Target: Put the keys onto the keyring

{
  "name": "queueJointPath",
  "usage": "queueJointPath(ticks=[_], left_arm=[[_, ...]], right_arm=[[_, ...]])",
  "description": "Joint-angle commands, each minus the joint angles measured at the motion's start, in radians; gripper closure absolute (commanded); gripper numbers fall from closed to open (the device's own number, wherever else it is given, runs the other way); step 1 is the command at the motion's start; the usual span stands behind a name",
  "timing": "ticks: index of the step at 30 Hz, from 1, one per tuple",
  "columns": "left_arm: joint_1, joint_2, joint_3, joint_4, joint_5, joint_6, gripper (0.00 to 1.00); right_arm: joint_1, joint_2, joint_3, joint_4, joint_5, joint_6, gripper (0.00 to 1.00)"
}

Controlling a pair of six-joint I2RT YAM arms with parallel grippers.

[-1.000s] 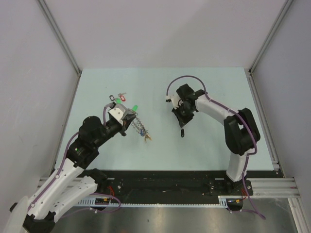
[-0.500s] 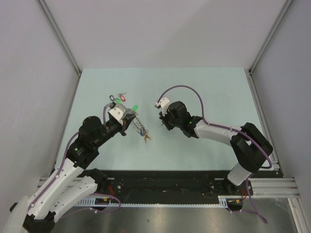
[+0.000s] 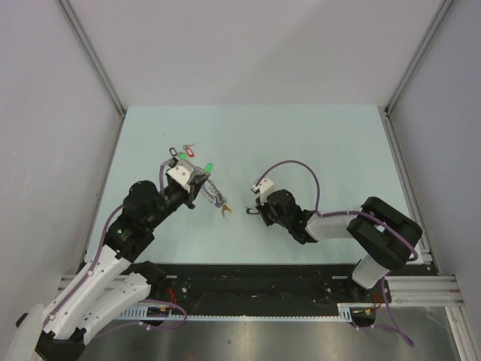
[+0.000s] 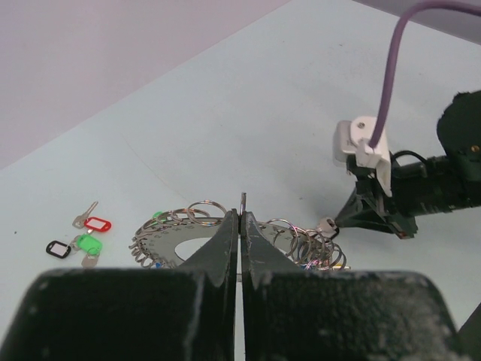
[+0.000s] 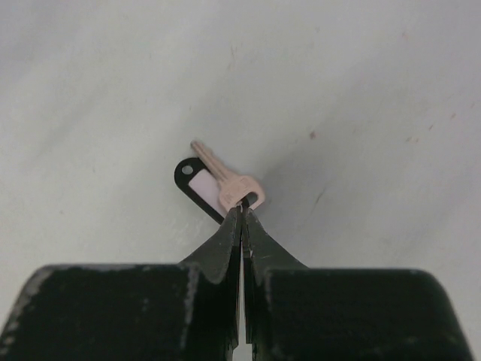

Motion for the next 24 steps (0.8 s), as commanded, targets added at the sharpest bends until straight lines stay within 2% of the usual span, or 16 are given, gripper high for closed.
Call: queueJointPath(ticks=[1, 2, 6, 10, 15, 16, 19, 24], left_arm=[[0.007, -0.01, 0.002, 0.089, -0.013, -0.016, 1.0], [0.007, -0.01, 0.002, 0.089, -0.013, -0.016, 0.99], [0.007, -0.007, 0.004, 0.09, -0.008, -0.018, 1.0], [0.007, -0.01, 0.004, 0.087, -0.007, -0.018, 0.99], [0.007, -0.01, 0.007, 0.083, -0.005, -0.018, 0.99], [0.007, -0.009, 0.007, 0.083, -0.007, -0.021, 0.99], [0.007, -0.006, 0.012, 0.075, -0.008, -0.021, 0.99], [0.007, -0.007, 0.013, 0.073, -0.008, -0.021, 0.99]], right_arm=[[0.04, -0.064, -0.064, 0.103, 0.06, 0.069, 1.0], [0.054, -0.072, -0.075, 0.1, 0.071, 0.075, 0.97], [0.077, -0.133, -0.096, 0.016, 0.085, 0.109, 0.75], [0.069, -0.221, -0.064, -0.175, 0.086, 0.143, 0.63], [0.042, -0.243, 0.087, -0.456, 0.078, 0.193, 0.59], [0.042, -0.23, 0.147, -0.575, 0.074, 0.201, 0.59], [0.048, -0.177, 0.23, -0.714, 0.068, 0.233, 0.59], [0.046, -0.063, 0.368, -0.835, 0.074, 0.25, 0.62]])
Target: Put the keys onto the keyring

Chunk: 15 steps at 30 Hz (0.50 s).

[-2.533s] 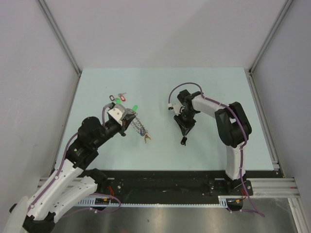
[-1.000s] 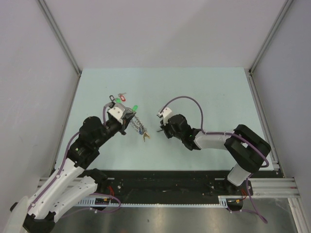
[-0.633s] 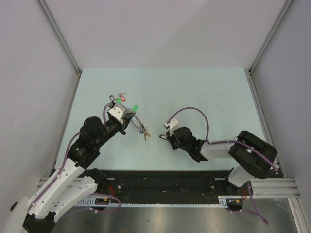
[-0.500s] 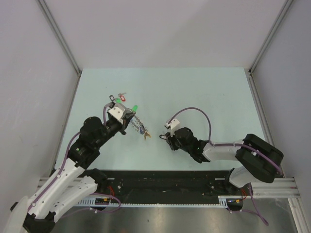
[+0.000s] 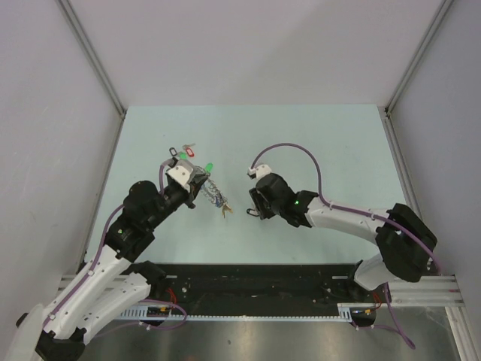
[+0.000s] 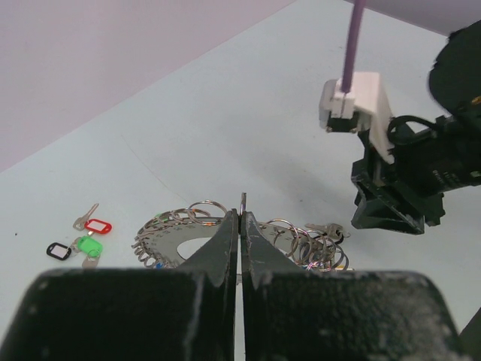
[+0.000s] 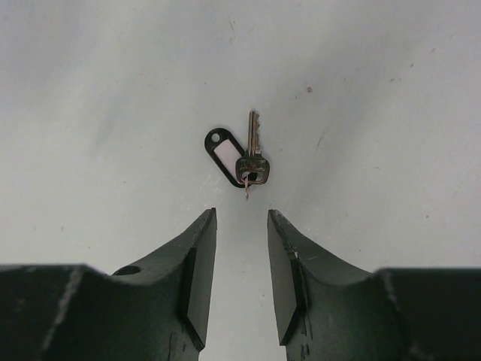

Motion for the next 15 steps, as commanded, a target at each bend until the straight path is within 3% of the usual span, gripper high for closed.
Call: queueJointPath(ticks=[1, 15], left_arm=[[0.007, -0.008, 0.018, 0.059, -0.006, -0.02, 0.99], [0.007, -0.011, 0.022, 0.055, -0.006, -0.02, 0.99]], right_arm=[[0.003, 0.109, 0.111, -0.231, 0.012, 0.038, 0.63], [-0.018, 0.331, 0.365, -0.399, -0.045, 0.028, 0.69]])
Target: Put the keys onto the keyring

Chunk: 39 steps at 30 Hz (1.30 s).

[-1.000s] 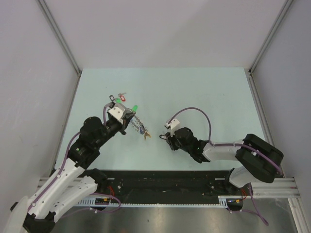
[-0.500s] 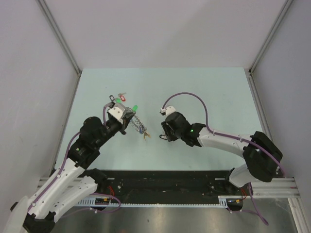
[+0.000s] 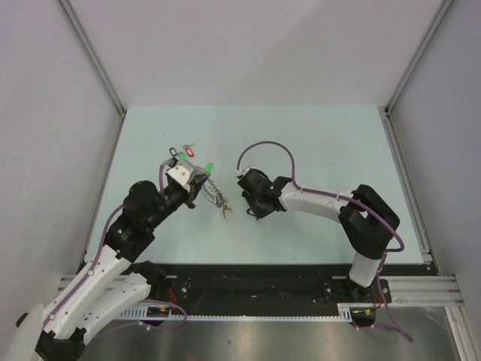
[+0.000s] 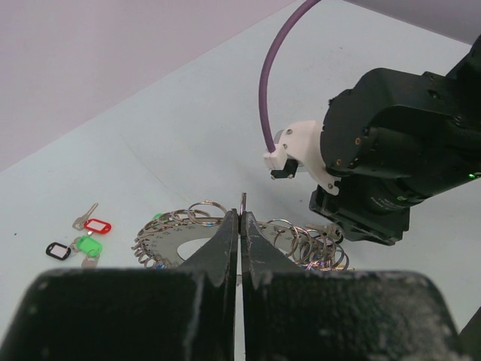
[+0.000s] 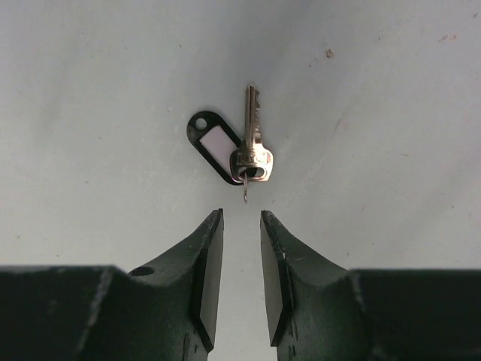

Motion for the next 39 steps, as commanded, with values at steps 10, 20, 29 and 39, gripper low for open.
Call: queueJointPath(ticks=[10, 20, 29, 39], left_arm=[[0.007, -0.014, 0.022, 0.054, -0.004, -0.019, 0.99], [0.007, -0.022, 0.022, 0.055, -0.003, -0.019, 0.99], [0.007, -0.025, 0.022, 0.055, -0.001, -0.02, 0.99], [0.007, -0.026, 0.022, 0.055, 0.0, -0.02, 0.99]], right_arm=[[-0.049, 0.092, 0.16, -0.111, -0.075, -0.017, 0.78], [-0.058, 0.136, 0.192, -0.124, -0.101, -0.018, 0.79], [-0.064, 0.161, 0.212, -0.131, -0.103, -0.018, 0.81], [-0.069, 0.175, 0.214, -0.14, -0.1, -0.018, 0.83]])
